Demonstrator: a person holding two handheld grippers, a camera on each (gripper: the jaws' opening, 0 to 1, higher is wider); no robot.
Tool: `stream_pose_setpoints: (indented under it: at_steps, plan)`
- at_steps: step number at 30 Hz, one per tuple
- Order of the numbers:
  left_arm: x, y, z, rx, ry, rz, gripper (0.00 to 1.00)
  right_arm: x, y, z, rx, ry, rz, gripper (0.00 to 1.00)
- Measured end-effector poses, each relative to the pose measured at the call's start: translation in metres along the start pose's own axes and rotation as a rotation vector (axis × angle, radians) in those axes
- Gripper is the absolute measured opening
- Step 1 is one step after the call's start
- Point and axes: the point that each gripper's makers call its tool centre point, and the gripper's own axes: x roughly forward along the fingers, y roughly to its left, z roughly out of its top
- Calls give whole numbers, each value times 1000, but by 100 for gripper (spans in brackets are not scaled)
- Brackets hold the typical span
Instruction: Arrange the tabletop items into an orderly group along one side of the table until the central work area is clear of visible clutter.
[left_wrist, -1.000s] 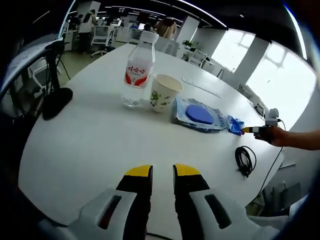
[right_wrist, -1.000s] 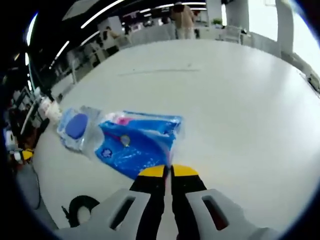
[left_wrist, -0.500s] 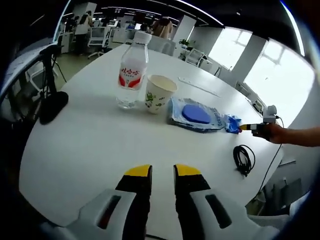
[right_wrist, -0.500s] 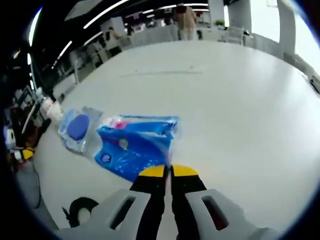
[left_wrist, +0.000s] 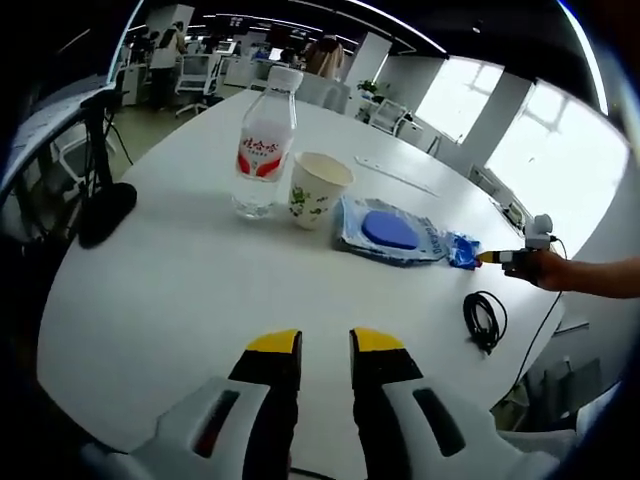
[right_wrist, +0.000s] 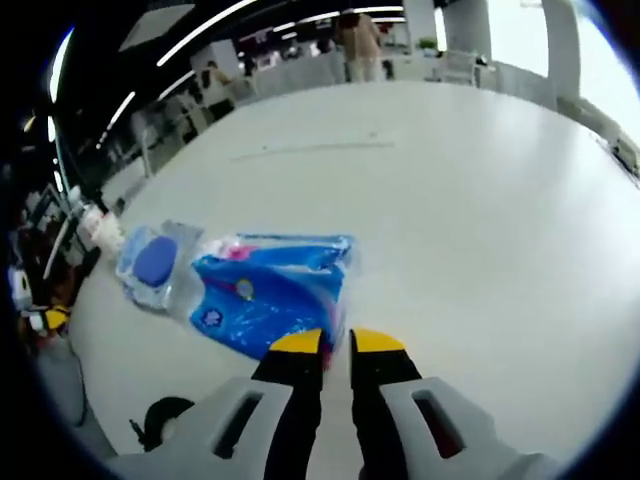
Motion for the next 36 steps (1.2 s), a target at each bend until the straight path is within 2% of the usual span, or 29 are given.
stream_pose_setpoints:
  at_steps: [8, 12, 21, 22, 24, 26, 31, 34, 36]
  plan:
    - [-4, -2, -1, 0, -7, -6, 17, -7, 4, -5, 13, -2, 0, 12]
    - [-6, -1, -3, 30, -4, -5, 18, -16, 4, -12, -14, 9, -14, 13]
    - [-11, 9, -3, 80, -5, -2, 20, -35, 10, -30, -10, 10, -12, 14]
    - [-12, 10, -4, 78, -5, -6, 20, -37, 15, -33, 2, 10, 0, 14]
    - [-14, 10, -5, 75, -4, -6, 21, -38, 30, -40, 25, 25, 68, 13]
    - [-18, 10, -6, 97, -4, -2, 22, -39, 36, -44, 3, 32, 74, 14]
    - [-22, 8, -4, 69, -19, -19, 23, -43, 50, -51, 19, 27, 99, 15]
    - [-24, 8, -2, 50, -26, -28, 23, -46, 60, -56, -27, 41, 106, 14]
    - [-25, 9, -1, 52, -31, -29, 23, -47, 64, -57, -88, 39, 115, 15]
